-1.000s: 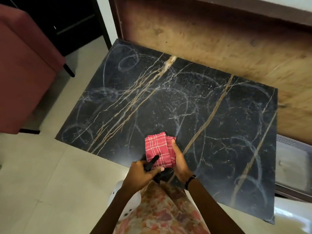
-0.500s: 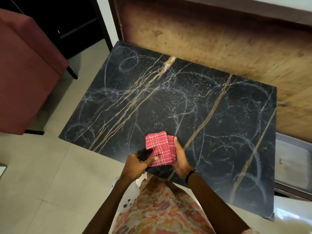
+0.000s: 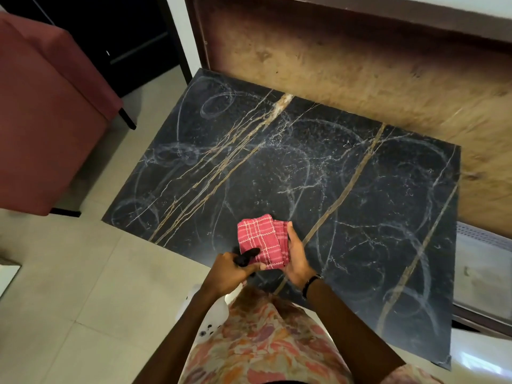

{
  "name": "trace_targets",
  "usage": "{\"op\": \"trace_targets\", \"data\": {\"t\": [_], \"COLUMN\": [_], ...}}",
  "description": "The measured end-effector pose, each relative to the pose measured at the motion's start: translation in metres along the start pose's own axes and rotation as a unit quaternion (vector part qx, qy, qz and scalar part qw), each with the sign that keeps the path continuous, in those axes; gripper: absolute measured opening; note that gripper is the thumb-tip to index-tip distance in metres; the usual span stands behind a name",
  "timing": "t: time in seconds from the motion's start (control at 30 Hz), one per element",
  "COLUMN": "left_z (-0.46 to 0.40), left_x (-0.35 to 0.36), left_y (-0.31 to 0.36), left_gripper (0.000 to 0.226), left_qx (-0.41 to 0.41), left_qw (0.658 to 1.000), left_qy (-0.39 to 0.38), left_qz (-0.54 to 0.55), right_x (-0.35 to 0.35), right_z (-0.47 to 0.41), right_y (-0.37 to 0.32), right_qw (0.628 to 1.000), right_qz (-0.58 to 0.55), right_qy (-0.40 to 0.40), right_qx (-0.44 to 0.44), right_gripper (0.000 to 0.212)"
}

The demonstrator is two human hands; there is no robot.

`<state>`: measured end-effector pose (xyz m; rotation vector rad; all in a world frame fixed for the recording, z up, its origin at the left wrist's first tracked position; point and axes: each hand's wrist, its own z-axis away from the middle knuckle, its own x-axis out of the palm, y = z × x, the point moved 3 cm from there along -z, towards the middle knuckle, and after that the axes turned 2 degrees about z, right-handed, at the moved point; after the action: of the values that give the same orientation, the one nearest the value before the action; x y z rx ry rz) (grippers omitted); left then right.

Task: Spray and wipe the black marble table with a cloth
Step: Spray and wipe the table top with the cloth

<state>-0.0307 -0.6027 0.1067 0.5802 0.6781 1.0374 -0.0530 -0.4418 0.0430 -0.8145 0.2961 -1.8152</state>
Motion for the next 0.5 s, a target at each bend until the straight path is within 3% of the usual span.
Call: {"op": "trace_targets", "data": {"t": [0.2,0.33,0.5], "left_z": [-0.001,0.000,-0.010], "left_x": [-0.017,-0.040,-0.079], "left_y": [0.006,0.009,0.003], "left_gripper": [0.019,0.027,0.044], "left_qx": [-0.004,-0.003,-0.004], "left_qw": [0.999,0.999,0.997], "left_qy": [0.037,-0.020,-0.004], "left_qz": [-0.010,0.044,0.082], "right_x": [0.006,0.021,0.057], "right_z": [0.000,-0.005,-0.016], "right_y": [-0.001,-0.004,-0.008], "right_qw": [1.000,0.999,0.998], "right_qz": [-0.024,-0.032,-0.056], "right_qy": [-0.018,-0.021,-0.027], "right_qx": [-0.004,-0.011,-0.012], "right_gripper": [0.064,0.066,0.064]}}
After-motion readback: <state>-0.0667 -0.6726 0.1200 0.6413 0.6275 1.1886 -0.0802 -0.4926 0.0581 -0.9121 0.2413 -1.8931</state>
